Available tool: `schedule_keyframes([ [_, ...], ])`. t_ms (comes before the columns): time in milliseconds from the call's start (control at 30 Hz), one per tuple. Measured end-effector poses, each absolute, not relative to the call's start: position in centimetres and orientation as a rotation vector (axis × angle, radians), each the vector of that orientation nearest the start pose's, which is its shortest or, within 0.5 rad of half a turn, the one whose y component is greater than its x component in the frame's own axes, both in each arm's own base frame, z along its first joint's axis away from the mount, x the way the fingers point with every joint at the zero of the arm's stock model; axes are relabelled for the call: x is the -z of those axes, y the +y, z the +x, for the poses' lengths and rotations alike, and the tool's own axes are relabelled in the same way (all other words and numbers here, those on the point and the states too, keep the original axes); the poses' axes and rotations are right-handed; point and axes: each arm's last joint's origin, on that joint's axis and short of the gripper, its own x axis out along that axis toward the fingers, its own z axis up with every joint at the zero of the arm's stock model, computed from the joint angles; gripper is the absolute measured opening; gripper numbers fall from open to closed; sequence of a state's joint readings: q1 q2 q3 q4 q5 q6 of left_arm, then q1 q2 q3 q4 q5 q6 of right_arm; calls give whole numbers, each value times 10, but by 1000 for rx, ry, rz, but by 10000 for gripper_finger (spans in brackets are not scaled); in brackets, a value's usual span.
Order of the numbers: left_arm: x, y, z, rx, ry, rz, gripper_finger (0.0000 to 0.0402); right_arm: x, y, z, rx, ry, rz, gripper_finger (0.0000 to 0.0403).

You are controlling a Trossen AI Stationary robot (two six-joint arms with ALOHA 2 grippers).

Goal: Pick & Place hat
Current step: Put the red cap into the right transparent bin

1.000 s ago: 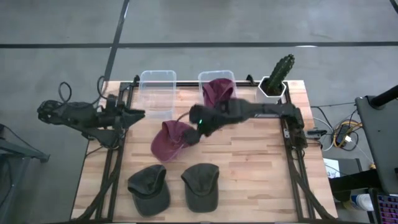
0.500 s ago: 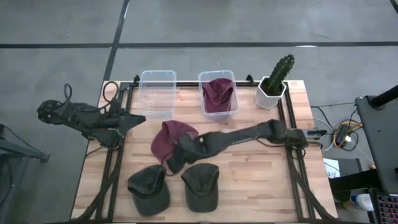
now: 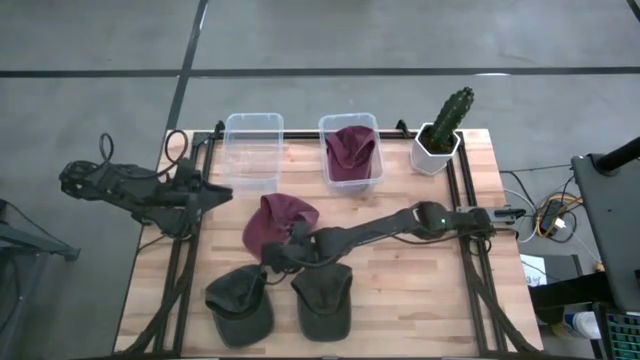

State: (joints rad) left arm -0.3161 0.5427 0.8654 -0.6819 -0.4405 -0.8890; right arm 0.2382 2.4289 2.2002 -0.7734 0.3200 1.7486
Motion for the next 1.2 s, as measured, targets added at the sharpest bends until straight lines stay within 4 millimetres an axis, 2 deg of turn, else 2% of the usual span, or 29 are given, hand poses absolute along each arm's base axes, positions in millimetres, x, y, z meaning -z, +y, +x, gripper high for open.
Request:
schedule_keyframes([
  [300,-342,-18,93,-244,257,-736,147,-188,97,513,940,545,1348,222],
  [500,-342,-18,93,-243,258,-729,147,-177,82,513,943,624,1360,207],
  [633,-342,-18,93,-243,258,-729,147,-170,83,514,927,627,1368,190],
  [767,-342,-18,93,-243,258,-729,147,-170,85,516,879,630,1371,147],
  [967,-342,-18,93,-243,258,-729,147,-169,83,517,845,653,1300,26],
  [1200,-342,-18,93,-244,257,-734,147,-177,84,516,819,653,1282,13],
])
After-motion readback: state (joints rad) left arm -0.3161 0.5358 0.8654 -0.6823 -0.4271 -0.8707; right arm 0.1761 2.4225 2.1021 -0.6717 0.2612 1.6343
